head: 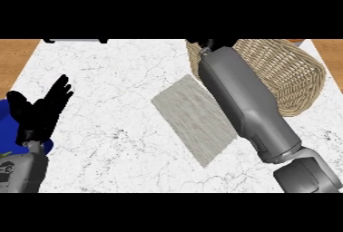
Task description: Pick the squash from the placemat and place it in the basket
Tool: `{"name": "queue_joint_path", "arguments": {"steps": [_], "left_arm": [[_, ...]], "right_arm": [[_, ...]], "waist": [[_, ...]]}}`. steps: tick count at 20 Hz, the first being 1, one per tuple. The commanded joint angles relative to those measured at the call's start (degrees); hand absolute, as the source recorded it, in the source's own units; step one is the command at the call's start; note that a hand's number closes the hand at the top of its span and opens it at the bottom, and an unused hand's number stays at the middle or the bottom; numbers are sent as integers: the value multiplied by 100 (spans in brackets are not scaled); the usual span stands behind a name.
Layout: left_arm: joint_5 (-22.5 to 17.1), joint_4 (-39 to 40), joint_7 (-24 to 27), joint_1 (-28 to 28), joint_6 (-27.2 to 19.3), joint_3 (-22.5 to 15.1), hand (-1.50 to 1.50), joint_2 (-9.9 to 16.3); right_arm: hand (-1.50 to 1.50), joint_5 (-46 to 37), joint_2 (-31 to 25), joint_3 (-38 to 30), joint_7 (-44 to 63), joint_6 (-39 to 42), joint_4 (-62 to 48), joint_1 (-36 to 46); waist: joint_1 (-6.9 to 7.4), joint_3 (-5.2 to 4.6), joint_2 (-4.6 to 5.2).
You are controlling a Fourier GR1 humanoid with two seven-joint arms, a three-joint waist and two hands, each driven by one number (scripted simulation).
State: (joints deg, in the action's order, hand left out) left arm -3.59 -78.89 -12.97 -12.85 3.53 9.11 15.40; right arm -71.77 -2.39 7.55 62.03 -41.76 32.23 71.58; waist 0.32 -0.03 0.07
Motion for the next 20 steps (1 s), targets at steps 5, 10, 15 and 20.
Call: {"name": "queue_joint_path", "arguments": {"steps": [5,10,15,20], "left_arm": [[6,-57,15,70,-15,-7,0,-58],[215,54,232,39,-193,-156,0,-282],[96,132,131,70,13,43,0,-1],[48,52,-12,47,-126,126,0,-46]], "right_arm": [[-150,-445,-90,-579,884,-867,-35,-552],[-150,-153,-77,-929,38,-1025,-63,-477],[-150,-494,-68,-979,360,-1575,657,-804],[-150,-446,-324,-1579,411,-2185,1569,-1106]], "waist": [[2,2,-1],[54,2,27],[-54,1,-22],[-223,5,-64]]}}
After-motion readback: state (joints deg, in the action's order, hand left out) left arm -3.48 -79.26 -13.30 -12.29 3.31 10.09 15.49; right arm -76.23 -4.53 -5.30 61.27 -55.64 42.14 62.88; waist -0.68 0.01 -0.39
